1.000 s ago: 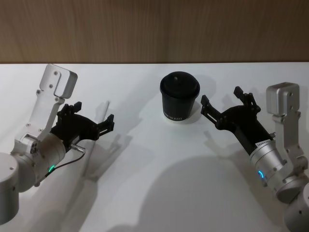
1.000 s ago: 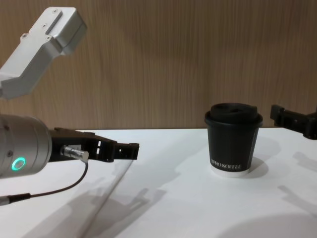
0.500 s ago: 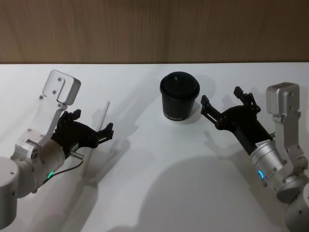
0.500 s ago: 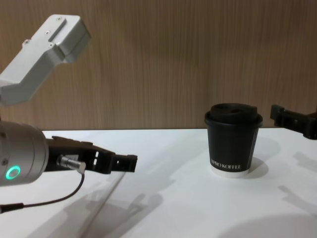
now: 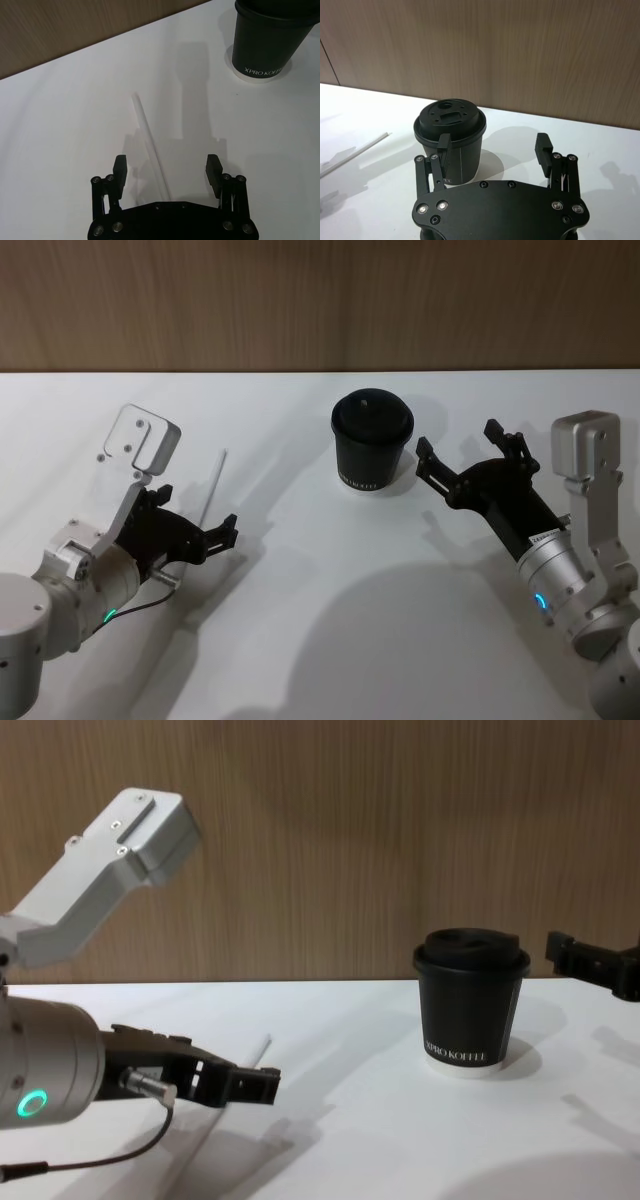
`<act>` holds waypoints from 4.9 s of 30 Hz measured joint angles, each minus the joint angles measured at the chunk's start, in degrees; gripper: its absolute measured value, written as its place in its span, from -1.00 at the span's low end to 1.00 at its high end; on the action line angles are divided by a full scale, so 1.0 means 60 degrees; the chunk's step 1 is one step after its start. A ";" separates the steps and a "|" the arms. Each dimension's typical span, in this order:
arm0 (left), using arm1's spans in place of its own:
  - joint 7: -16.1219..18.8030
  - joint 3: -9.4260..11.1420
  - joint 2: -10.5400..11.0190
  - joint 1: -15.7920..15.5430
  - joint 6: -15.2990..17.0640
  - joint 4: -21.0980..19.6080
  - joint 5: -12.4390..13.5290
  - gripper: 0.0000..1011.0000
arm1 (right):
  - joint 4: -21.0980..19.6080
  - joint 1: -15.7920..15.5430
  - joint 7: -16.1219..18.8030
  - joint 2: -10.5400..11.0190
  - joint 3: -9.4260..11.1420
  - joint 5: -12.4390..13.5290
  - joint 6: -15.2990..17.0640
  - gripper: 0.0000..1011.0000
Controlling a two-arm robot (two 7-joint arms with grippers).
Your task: Pick up the straw with one hand, pass it to the other hand, and insert it into the cup.
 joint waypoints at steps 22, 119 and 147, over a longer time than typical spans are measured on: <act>-0.0058 -0.0224 -0.0310 0.0267 -0.0185 0.0316 -0.0032 0.98 | 0.0000 -0.0001 0.0000 -0.0001 0.0000 0.0000 0.0000 0.98; -0.1398 -0.0674 -0.1176 -0.0530 -0.4379 0.1638 0.0237 -1.00 | 0.0000 0.0000 0.0000 -0.0001 0.0000 0.0000 0.0000 0.98; -0.6607 -0.1040 -0.2252 -0.3283 -0.8696 0.6759 -0.3636 -1.00 | -0.0059 0.0007 0.0082 -0.0043 0.0033 0.0091 0.0054 0.98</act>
